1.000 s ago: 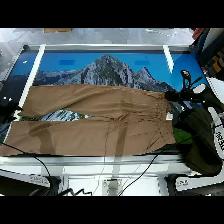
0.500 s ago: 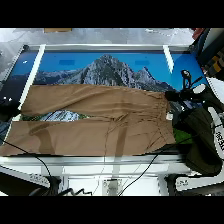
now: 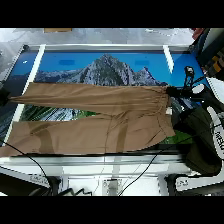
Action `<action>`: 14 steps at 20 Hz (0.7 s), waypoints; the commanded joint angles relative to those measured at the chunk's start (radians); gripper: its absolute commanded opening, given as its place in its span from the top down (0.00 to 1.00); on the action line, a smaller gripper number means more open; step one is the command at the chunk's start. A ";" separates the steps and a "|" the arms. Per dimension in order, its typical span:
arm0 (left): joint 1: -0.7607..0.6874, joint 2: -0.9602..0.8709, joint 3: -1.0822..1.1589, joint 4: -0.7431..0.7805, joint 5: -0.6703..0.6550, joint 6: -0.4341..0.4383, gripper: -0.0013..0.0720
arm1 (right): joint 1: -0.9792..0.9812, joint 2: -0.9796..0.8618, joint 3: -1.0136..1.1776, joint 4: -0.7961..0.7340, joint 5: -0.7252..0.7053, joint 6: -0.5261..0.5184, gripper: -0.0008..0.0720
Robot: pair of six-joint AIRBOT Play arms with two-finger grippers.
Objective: Fold the clothes and pants, and hang the long-sleeved shirts on hangers.
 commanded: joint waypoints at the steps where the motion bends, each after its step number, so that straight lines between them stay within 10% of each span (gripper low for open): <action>1: 0.001 -0.005 0.011 0.047 -0.035 0.000 0.96 | 0.000 -0.013 0.001 -0.003 -0.045 0.004 0.95; 7: 0.001 -0.034 0.010 0.047 -0.073 0.000 0.96 | 0.000 -0.025 -0.001 -0.001 -0.041 0.004 0.95; 8: 0.000 -0.037 0.010 0.047 -0.080 0.000 0.88 | 0.000 -0.025 -0.001 0.002 -0.039 0.005 0.91; 10: 0.000 -0.035 0.011 0.046 -0.087 0.000 0.04 | 0.000 -0.022 -0.001 0.016 -0.038 0.006 0.39; 14: 0.004 0.021 0.012 0.047 -0.121 0.001 0.03 | -0.003 0.018 0.001 0.013 -0.002 0.006 0.30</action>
